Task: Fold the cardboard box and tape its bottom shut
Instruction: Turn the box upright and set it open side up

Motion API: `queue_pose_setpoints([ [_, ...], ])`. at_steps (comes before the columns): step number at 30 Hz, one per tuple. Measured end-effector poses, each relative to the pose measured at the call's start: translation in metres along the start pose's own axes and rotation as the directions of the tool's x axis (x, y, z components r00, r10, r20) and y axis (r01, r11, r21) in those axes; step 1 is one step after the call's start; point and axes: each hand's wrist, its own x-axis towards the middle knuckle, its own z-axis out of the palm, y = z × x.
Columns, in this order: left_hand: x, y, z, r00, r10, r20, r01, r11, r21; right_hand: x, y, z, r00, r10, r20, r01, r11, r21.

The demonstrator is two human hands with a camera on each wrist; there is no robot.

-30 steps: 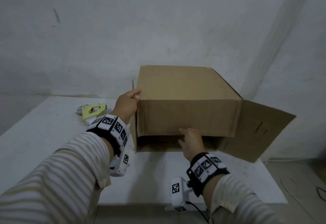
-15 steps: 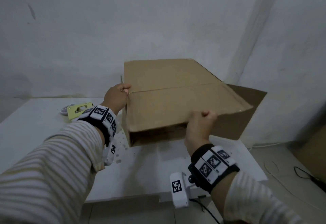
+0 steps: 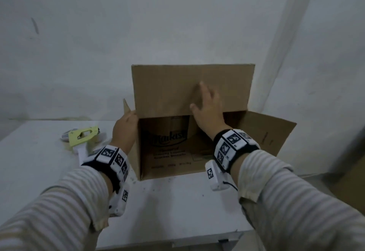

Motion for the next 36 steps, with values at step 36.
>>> queue_pose_setpoints([
  [36, 0.003, -0.019, 0.032, 0.999, 0.046, 0.025, -0.052, 0.915, 0.399, 0.024, 0.156, -0.025, 0.947, 0.307, -0.09, -0.301, 0.95, 0.081],
])
